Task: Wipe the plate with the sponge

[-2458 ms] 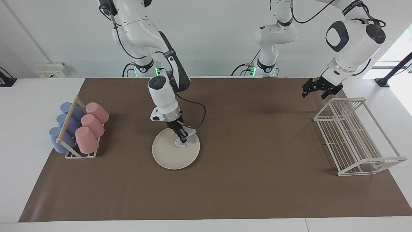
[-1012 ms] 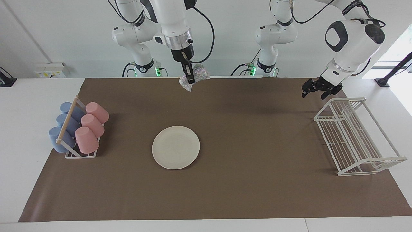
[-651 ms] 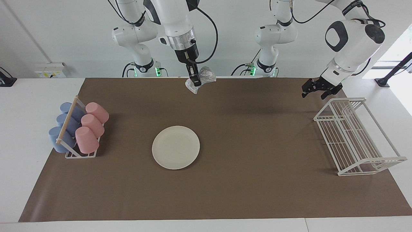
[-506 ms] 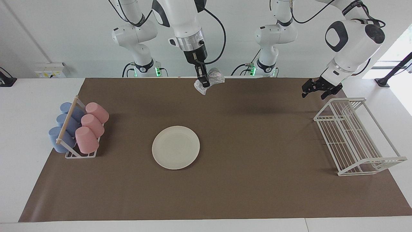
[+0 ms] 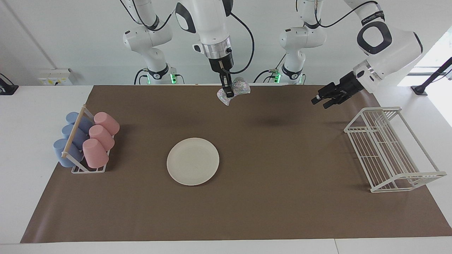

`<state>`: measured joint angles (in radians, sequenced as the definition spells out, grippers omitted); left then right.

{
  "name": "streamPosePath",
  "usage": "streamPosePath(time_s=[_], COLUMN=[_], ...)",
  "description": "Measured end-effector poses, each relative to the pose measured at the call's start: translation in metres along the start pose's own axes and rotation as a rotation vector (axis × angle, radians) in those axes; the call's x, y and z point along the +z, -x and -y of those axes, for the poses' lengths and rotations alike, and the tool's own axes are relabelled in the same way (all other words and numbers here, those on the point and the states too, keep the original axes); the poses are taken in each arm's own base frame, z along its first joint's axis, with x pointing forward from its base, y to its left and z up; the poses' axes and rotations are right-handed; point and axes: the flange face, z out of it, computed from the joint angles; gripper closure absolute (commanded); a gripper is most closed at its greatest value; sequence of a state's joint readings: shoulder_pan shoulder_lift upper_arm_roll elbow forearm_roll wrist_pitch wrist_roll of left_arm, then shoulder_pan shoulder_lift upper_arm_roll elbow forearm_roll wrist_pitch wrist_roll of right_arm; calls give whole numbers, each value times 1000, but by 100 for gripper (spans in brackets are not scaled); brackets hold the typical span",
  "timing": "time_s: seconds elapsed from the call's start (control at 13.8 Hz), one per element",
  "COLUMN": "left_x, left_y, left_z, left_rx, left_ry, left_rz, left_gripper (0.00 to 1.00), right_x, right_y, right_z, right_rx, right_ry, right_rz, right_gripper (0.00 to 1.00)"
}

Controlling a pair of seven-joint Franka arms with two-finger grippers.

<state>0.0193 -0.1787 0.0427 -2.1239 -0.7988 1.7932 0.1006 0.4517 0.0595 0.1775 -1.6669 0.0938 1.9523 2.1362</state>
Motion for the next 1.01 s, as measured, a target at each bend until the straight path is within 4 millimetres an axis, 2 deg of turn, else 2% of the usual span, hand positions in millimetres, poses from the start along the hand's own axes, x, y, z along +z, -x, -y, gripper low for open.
streamPosePath(time_s=[0.22, 0.43, 0.65, 0.87, 1.01], left_x=[33, 86, 115, 147, 163], left_y=[21, 51, 72, 95, 111], left_z=[-25, -76, -111, -143, -158], left_rx=[-54, -93, -135, -150, -150], left_ry=[233, 361, 434, 435, 428], left_rz=[29, 32, 36, -12, -29], left_gripper=[0, 0, 0, 1, 3], right_x=[0, 0, 0, 0, 0], right_y=[0, 0, 0, 0, 0], right_z=[0, 0, 0, 0, 0], right_rx=[-1, -1, -1, -1, -1], right_ry=[-1, -1, -1, -1, -1], right_rz=[-1, -1, -1, -1, -1], right_gripper=[100, 100, 100, 100, 100])
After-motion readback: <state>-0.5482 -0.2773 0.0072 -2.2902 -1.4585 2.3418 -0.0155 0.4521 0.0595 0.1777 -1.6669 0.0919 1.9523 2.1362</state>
